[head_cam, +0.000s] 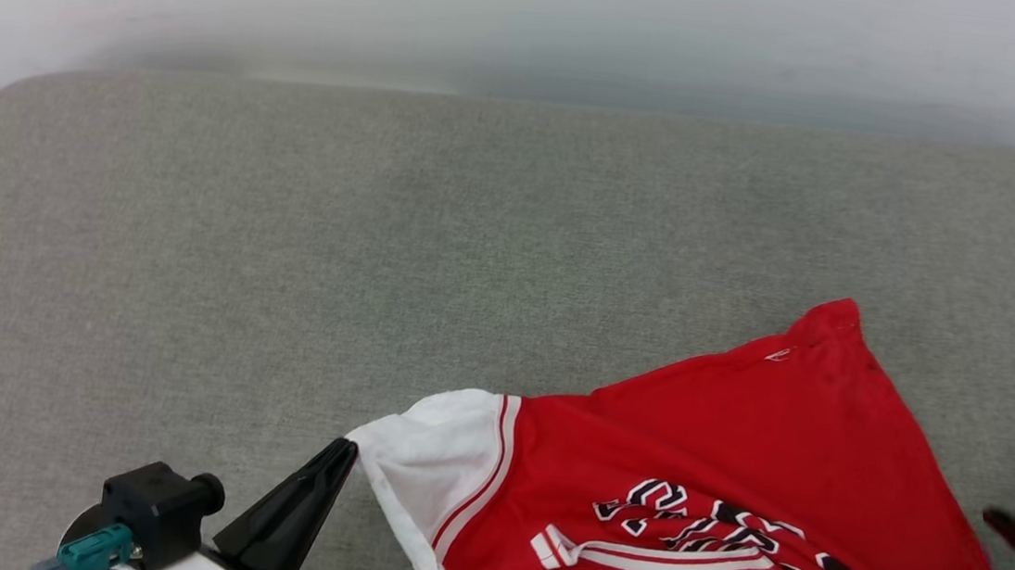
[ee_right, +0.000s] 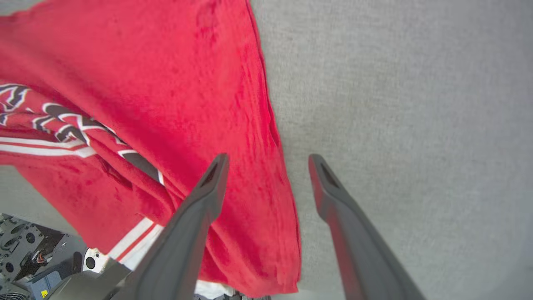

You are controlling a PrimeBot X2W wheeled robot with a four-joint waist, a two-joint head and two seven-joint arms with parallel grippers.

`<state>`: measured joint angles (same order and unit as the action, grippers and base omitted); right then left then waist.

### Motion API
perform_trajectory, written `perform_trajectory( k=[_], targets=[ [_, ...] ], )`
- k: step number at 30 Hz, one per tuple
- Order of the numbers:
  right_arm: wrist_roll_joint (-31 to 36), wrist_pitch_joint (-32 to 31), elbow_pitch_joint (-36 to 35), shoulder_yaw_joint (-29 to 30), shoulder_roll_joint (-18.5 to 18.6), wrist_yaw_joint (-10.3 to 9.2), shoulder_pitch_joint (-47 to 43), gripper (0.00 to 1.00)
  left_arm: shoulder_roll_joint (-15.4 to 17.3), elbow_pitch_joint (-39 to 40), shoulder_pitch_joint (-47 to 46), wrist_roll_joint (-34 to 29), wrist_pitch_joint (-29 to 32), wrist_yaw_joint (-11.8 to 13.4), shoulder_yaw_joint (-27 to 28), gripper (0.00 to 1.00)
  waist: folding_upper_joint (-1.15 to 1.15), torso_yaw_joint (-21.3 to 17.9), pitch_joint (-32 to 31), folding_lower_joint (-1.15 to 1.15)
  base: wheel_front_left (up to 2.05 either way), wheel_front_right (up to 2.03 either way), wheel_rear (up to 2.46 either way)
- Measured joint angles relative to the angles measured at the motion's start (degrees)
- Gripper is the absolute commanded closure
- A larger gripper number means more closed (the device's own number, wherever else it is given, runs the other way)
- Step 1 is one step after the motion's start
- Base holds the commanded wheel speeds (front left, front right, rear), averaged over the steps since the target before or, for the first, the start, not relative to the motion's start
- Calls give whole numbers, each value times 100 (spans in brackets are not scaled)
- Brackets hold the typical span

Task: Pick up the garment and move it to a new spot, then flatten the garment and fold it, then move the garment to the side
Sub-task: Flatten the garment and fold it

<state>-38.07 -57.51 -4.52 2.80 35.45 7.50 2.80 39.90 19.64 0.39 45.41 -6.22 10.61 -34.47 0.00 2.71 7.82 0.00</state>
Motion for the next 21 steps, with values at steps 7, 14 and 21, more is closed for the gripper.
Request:
perform_trajectory(
  k=[7, 14, 21],
  targets=[
    [242, -149, 207, -410, -113, 0, 1401, 0, 4, 297, -314, -234, 118, -24, -104, 100, 0, 259, 384, 0, 0, 0, 0],
    [826, -188, 1082, -733, -265, 0, 2437, 0, -101, 500, -673, -443, 223, -103, -249, 100, 0, 656, 848, 1, 0, 0, 0],
    [1188, -140, 1851, -824, -297, 0, 2804, 0, -247, 538, -888, -542, 272, -197, -397, 100, 0, 1074, 1228, 1, 0, 0, 0]
  ],
)
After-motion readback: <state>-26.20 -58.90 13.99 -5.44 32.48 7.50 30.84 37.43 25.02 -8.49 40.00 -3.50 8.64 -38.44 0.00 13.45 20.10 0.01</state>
